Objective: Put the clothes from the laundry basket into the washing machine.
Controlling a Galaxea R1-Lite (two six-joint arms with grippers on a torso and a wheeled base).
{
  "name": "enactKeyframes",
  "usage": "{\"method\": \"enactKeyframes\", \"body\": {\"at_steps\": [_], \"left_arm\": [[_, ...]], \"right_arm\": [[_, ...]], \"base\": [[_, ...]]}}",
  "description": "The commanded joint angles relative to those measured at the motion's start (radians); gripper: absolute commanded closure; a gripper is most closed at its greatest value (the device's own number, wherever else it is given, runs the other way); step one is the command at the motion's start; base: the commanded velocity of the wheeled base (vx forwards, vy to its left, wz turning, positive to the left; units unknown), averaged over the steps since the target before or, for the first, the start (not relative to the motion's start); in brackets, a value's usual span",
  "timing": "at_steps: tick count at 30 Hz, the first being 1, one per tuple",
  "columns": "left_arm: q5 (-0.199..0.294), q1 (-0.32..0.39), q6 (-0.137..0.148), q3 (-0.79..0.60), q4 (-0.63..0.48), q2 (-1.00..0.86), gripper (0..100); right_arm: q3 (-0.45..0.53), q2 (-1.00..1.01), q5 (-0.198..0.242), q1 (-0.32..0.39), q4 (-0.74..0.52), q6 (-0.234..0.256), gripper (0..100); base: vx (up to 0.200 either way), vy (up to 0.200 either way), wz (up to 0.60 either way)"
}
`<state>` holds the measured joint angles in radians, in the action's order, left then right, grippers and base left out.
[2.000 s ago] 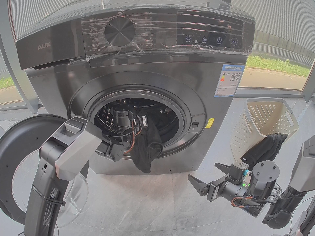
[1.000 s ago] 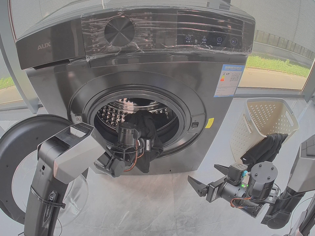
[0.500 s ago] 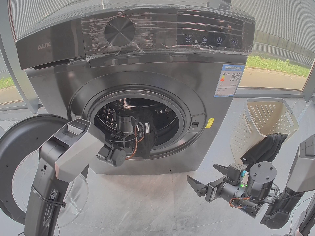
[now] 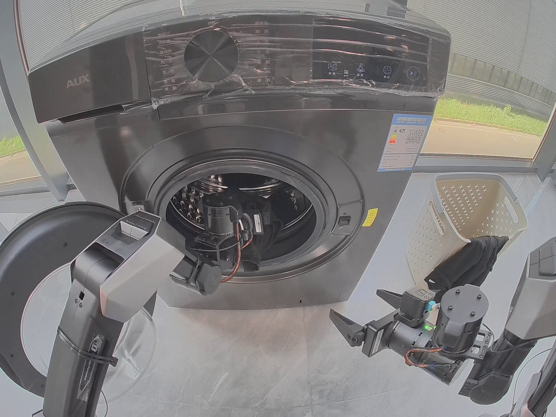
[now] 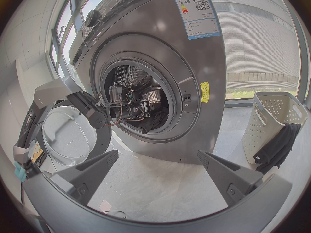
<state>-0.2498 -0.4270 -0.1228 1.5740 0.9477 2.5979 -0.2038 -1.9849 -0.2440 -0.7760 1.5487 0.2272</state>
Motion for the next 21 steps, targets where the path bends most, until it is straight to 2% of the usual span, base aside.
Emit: {"method": "enactKeyframes", "body": {"at_steps": [1,4,8,20,21], "left_arm": [[0.001,-0.027,0.002,-0.097,-0.012,-0.051,0],[0.01,-0.044,0.008,-0.183,-0.023,-0.07,0],[0.015,-0.044,0.014,-0.221,-0.024,-0.065,0],[0.024,-0.029,0.02,-0.201,-0.023,-0.007,0],[0.024,-0.029,0.02,-0.201,-0.023,-0.007,100]], "right_arm": [[0.001,-0.002,0.0,-0.002,0.001,0.0,0],[0.001,-0.002,0.0,0.0,0.001,0.0,0],[0.003,-0.002,0.0,0.0,0.001,0.0,0],[0.0,0.0,0.0,-0.008,0.001,0.0,0],[0.0,0.0,0.0,-0.008,0.001,0.0,0]], "base": [[0.0,0.0,0.0],[0.0,0.0,0.0],[0.0,0.0,0.0],[0.0,0.0,0.0],[0.0,0.0,0.0]]}}
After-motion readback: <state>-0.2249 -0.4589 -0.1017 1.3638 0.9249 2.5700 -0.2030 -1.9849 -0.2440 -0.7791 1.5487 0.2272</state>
